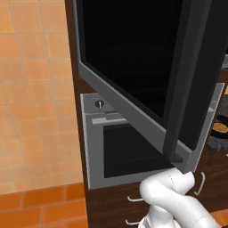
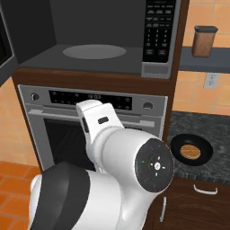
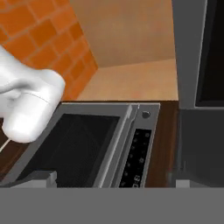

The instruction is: Open the microwave, place the bowl with waffle inside the microwave, then close the microwave door and turn it on.

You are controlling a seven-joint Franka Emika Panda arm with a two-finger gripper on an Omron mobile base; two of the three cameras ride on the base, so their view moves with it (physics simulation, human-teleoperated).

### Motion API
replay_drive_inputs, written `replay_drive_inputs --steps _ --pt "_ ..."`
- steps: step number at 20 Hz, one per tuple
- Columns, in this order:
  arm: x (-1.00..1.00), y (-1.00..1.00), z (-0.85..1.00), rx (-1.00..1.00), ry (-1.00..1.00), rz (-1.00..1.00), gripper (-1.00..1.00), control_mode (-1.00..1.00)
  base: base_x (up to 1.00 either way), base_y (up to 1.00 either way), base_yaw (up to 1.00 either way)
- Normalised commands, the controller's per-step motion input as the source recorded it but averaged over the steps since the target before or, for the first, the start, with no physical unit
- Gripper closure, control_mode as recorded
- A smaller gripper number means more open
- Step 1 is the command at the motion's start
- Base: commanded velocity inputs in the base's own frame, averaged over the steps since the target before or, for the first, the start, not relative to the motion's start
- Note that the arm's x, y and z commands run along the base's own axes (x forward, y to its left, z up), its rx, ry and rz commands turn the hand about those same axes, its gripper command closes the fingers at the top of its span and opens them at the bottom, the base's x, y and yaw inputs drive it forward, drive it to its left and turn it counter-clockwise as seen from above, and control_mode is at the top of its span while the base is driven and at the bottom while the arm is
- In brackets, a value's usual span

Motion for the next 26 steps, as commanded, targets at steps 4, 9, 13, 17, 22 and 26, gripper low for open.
replay_drive_inputs --steps 4,9,13,17,22,26 --pt "0.38 -1.0 -0.5 -0.11 0.15 -0.29 -1.0 -1.0 0.0 0.0 0.0" --pt "0.29 -1.0 -0.49 -0.05 0.17 -0.29 -1.0 -1.0 0.0 0.0 0.0" --pt "0.37 -0.89 -0.39 0.07 0.2 -0.17 -1.0 -1.0 0.0 0.0 0.0" --pt "0.33 -0.46 -0.27 0.19 0.09 -0.01 -1.0 -1.0 0.0 0.0 0.0" --pt "0.5 -0.09 -0.31 0.14 0.06 0.0 -1.0 -1.0 0.0 0.0 0.0" --pt "0.73 -0.04 -0.42 0.02 0.11 0.0 -1.0 -1.0 0.0 0.0 0.0"
